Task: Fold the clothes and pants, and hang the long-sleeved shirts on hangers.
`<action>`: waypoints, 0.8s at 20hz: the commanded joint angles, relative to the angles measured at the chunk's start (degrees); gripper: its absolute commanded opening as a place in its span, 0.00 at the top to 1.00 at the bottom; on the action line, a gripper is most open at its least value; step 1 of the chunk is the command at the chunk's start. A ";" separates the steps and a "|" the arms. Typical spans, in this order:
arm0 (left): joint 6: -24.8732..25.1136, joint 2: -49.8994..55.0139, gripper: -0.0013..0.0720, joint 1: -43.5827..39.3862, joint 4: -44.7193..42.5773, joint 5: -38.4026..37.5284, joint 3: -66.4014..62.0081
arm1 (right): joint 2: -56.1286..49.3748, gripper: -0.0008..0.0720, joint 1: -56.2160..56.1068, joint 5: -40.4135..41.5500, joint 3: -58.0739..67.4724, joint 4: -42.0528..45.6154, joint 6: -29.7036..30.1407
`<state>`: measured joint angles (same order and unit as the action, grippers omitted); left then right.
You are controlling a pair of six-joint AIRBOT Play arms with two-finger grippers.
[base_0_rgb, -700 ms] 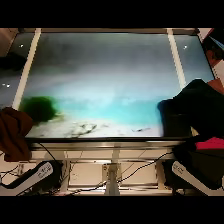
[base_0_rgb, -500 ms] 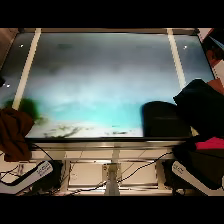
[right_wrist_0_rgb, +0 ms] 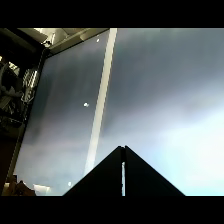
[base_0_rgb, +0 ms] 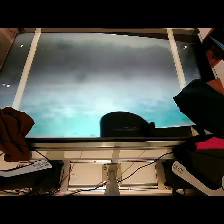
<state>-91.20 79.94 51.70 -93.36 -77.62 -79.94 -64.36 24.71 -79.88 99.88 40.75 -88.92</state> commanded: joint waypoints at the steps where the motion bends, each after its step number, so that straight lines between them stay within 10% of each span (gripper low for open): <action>1: -1.84 5.42 0.01 1.60 -0.72 1.62 0.02 | 0.02 0.96 -0.07 -0.02 0.00 0.00 0.00; 5: -5.49 9.31 0.18 1.60 -2.01 3.54 0.07 | 0.02 0.96 -0.07 -0.02 -0.02 0.00 0.00; 14: -6.16 14.58 0.20 1.60 -4.94 6.25 0.44 | 0.02 0.96 -0.07 -0.02 0.00 0.00 -0.02; 16: -6.14 14.49 0.53 1.60 -7.41 6.16 0.42 | 0.02 0.96 -0.07 -0.02 0.00 0.00 0.00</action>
<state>-97.10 93.76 53.25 -97.65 -71.70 -79.53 -64.36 24.71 -79.90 99.88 40.75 -88.92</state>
